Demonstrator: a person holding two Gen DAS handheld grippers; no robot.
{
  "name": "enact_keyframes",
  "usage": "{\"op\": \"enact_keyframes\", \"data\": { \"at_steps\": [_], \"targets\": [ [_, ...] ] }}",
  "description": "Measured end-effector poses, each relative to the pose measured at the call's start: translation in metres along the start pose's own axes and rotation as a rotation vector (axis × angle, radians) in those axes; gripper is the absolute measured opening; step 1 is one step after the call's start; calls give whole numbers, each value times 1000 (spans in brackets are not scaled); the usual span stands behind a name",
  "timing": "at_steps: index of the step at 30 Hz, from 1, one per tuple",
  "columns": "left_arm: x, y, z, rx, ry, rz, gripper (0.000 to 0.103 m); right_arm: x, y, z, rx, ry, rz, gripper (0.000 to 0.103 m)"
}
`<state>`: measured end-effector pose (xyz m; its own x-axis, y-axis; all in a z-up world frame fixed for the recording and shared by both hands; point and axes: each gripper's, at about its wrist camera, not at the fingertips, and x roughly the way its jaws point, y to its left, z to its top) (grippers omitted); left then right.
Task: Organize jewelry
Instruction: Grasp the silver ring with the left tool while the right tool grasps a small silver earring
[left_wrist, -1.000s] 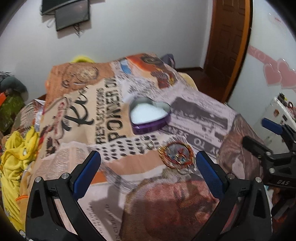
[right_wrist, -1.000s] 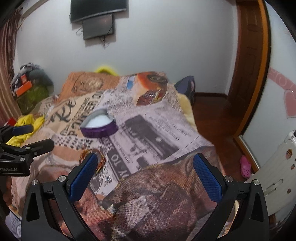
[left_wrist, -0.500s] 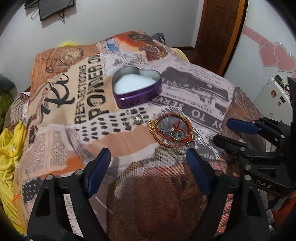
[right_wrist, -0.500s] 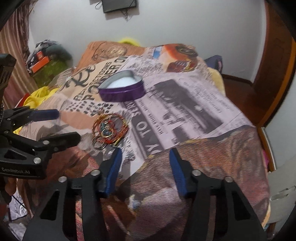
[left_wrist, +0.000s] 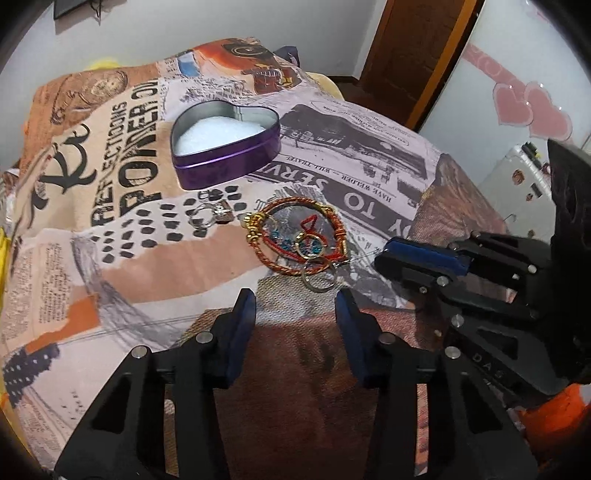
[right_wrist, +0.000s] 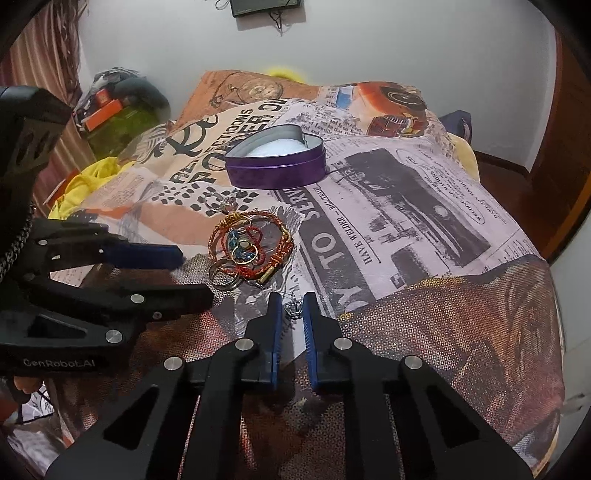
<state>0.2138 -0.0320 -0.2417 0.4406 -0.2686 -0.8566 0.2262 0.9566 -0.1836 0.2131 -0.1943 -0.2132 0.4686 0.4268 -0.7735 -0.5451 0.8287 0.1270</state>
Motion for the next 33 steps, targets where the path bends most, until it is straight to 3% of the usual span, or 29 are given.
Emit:
{"op": "enact_keyframes", "data": {
  "at_steps": [13, 18, 33],
  "targets": [
    [10, -14, 11, 29, -5, -4, 32, -15, -1, 3, 19, -34, -6, 9],
    [12, -13, 13, 26, -10, 17, 21, -23, 0, 5, 19, -51, -12, 9],
    [-14, -13, 13, 25, -91, 36, 21, -27, 7, 7, 4, -43, -14, 9]
  ]
}}
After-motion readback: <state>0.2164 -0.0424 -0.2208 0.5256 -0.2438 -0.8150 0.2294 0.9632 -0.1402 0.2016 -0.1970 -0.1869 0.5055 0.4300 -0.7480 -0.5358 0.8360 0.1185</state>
